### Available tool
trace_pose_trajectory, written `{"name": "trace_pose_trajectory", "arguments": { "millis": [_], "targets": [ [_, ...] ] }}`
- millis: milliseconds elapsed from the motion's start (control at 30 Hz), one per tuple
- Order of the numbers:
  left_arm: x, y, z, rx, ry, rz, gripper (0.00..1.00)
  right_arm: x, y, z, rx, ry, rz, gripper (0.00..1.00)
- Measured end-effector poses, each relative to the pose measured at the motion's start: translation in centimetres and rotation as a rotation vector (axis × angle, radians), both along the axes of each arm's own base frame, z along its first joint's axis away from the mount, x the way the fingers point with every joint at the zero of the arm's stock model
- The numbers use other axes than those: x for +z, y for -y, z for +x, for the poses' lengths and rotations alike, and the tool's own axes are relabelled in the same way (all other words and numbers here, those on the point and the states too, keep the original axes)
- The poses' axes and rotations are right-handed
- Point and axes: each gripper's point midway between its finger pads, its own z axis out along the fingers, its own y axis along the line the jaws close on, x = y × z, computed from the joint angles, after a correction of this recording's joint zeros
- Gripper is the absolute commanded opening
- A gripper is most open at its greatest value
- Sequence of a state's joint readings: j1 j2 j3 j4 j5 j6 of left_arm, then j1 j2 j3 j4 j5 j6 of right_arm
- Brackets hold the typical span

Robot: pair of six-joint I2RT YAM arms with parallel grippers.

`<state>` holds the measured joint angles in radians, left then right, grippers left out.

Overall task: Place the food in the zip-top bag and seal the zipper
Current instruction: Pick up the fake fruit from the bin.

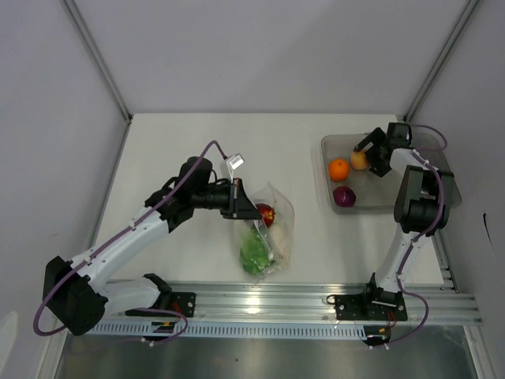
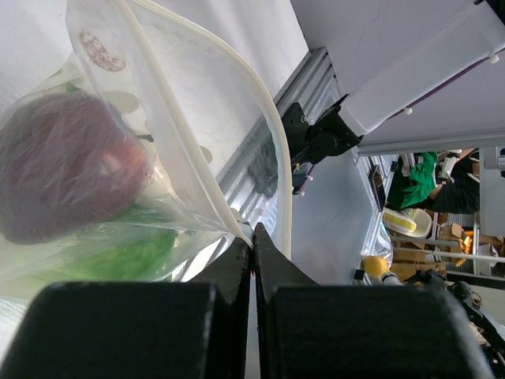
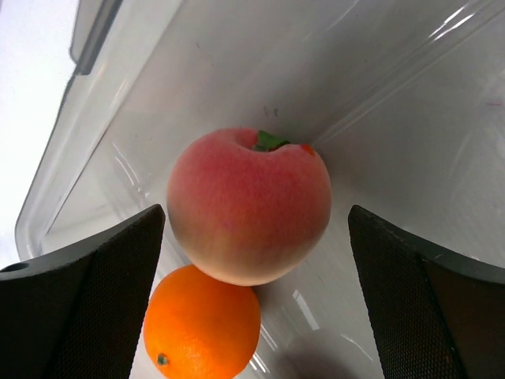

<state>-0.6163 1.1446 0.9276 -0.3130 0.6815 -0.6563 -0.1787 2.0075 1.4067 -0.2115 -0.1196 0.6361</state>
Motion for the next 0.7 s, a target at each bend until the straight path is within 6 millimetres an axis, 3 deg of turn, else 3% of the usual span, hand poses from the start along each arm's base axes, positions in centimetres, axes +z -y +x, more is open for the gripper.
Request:
{"name": "trace_pose_trajectory", "arguments": {
  "millis": [267, 367, 567, 700],
  "targets": [
    [-0.1, 0.1, 0.0, -0.002, -0.004, -0.001, 0.01, -1.3, -0.2, 0.8, 0.014, -0.002, 0.016, 0.95],
    [-0.1, 0.1, 0.0, 0.0, -0.01, -0.001, 0.01, -1.5, -0.3, 1.2, 0.022, 0.005, 0.018, 0.85],
    [-0.1, 0.1, 0.0, 0.001, -0.012, -0.001, 0.01, -1.4, -0.5, 1.4, 0.045, 0.018, 0.021, 0.41],
    [0.0, 0.1, 0.0, 0.005, -0.018, -0.002, 0.01, -0.9, -1.1, 0.3, 0.053, 0.008, 0.014, 0.42]
  ]
}}
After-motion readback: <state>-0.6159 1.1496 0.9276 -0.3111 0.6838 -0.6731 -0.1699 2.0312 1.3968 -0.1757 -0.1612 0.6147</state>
